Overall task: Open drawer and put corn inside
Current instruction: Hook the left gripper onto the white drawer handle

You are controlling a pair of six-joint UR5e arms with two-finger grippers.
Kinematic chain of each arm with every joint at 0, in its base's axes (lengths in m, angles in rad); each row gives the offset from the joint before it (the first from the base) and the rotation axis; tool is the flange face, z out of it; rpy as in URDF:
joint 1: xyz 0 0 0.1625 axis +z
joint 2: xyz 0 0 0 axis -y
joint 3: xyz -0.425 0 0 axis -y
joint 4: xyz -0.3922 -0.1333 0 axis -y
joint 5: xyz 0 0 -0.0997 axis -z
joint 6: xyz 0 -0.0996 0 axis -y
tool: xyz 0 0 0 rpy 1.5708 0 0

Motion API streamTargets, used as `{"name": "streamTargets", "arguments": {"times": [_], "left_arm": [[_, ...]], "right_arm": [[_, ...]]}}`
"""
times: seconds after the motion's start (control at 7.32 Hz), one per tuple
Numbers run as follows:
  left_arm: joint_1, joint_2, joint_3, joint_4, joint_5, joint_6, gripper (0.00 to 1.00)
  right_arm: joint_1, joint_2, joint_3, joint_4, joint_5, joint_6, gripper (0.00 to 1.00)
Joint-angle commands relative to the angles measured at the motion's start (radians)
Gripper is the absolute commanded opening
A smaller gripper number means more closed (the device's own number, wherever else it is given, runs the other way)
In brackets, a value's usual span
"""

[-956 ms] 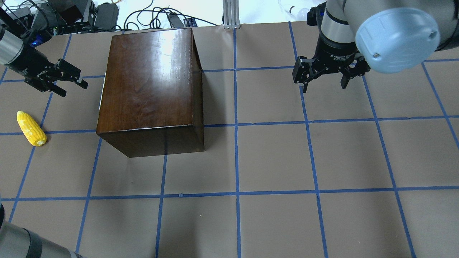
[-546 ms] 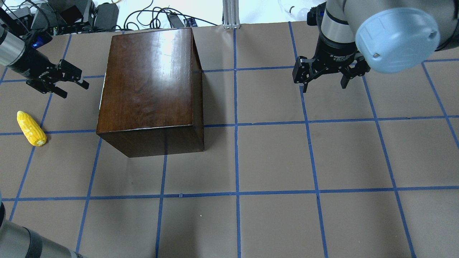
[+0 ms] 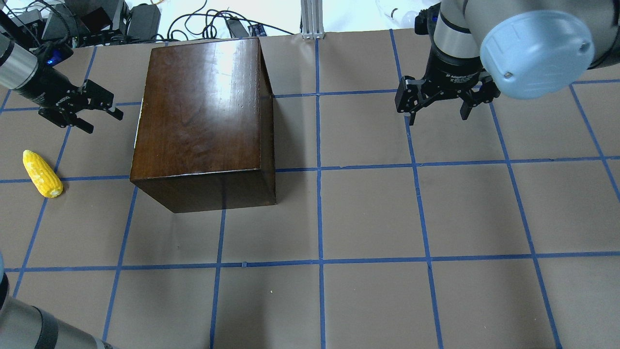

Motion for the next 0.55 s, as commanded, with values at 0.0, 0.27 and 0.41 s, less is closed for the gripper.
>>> {"name": "streamTargets", "arguments": {"times": [0.0, 0.27, 0.41], "left_arm": [[-0.001, -0.021, -0.001, 0.008, -0.003, 0.012, 1.00], [-0.003, -0.029, -0.001, 0.024, -0.042, 0.078, 1.00], [-0.003, -0.028, -0.001, 0.024, -0.071, 0.076, 1.00]], "right_arm": [[0.000, 0.000, 0.000, -0.002, 0.000, 0.000, 1.00], [0.000, 0.000, 0.000, -0.002, 0.000, 0.000, 1.00], [0.000, 0.000, 0.000, 0.000, 0.000, 0.000, 1.00]]}}
